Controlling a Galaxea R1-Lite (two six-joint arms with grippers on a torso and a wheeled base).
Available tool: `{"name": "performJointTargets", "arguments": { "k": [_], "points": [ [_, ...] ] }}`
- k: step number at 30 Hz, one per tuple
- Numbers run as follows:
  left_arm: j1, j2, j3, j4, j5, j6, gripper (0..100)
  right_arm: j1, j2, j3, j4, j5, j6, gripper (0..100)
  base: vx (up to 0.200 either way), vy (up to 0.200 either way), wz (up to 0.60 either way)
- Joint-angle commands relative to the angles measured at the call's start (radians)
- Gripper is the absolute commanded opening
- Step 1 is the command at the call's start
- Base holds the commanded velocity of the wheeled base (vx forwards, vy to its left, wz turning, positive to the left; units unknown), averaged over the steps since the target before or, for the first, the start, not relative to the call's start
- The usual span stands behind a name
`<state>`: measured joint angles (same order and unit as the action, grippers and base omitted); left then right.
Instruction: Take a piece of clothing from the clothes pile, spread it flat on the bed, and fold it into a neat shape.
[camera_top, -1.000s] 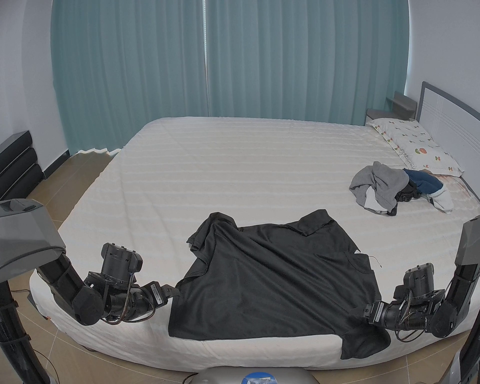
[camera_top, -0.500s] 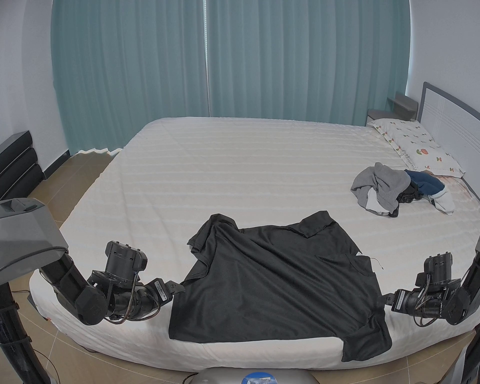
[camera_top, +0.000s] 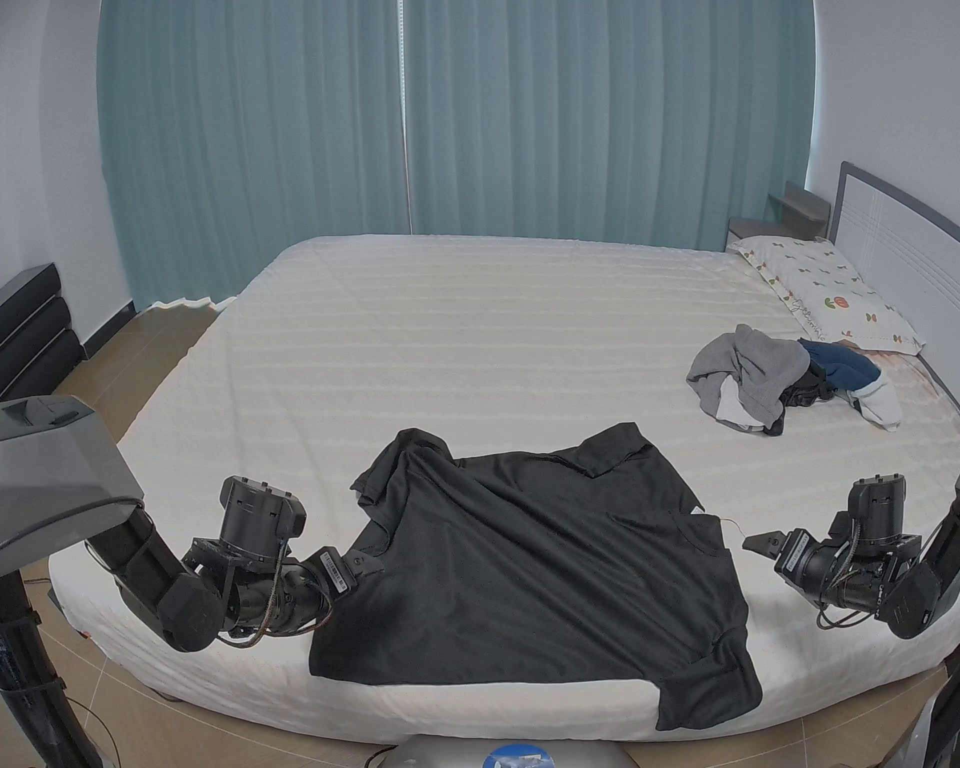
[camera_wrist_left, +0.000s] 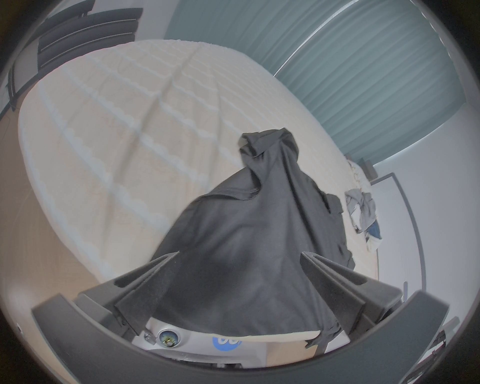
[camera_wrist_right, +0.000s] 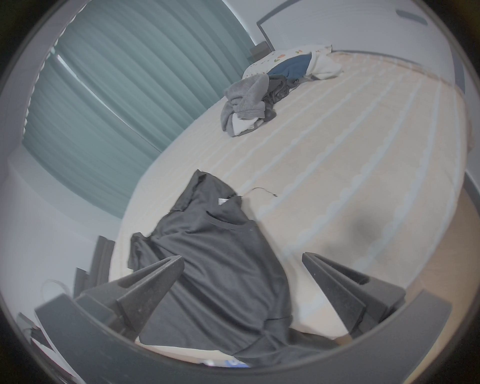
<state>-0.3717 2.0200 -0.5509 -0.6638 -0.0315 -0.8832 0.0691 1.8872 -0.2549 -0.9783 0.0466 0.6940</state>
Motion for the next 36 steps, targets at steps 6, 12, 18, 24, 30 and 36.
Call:
{"name": "performJointTargets", "arguments": {
  "k": [6, 12, 18, 24, 30, 36],
  "points": [
    [0.079, 0.003, -0.060, -0.080, 0.016, -0.025, 100, 0.116, 0.030, -0.012, -0.102, 0.088, 0.214, 100, 0.000, 0.000, 0.00],
    [0.172, 0.072, -0.202, -0.076, 0.018, -0.017, 100, 0.139, 0.105, -0.004, -0.155, 0.088, 0.265, 100, 0.000, 0.000, 0.00],
    [0.204, 0.243, -0.442, -0.028, 0.016, 0.023, 100, 0.135, 0.217, 0.011, -0.303, 0.078, 0.263, 100, 0.000, 0.000, 0.00],
    [0.189, 0.373, -0.641, 0.047, 0.019, 0.072, 100, 0.126, 0.282, 0.023, -0.381, 0.075, 0.263, 100, 0.000, 0.000, 0.00],
    [0.198, 0.402, -0.661, 0.038, 0.027, 0.069, 100, 0.126, 0.288, 0.026, -0.388, 0.078, 0.262, 100, 0.000, 0.000, 0.00],
    [0.209, 0.381, -0.612, 0.033, 0.035, 0.044, 100, 0.126, 0.288, 0.020, -0.390, 0.076, 0.262, 100, 0.000, 0.000, 0.00]
  ]
}}
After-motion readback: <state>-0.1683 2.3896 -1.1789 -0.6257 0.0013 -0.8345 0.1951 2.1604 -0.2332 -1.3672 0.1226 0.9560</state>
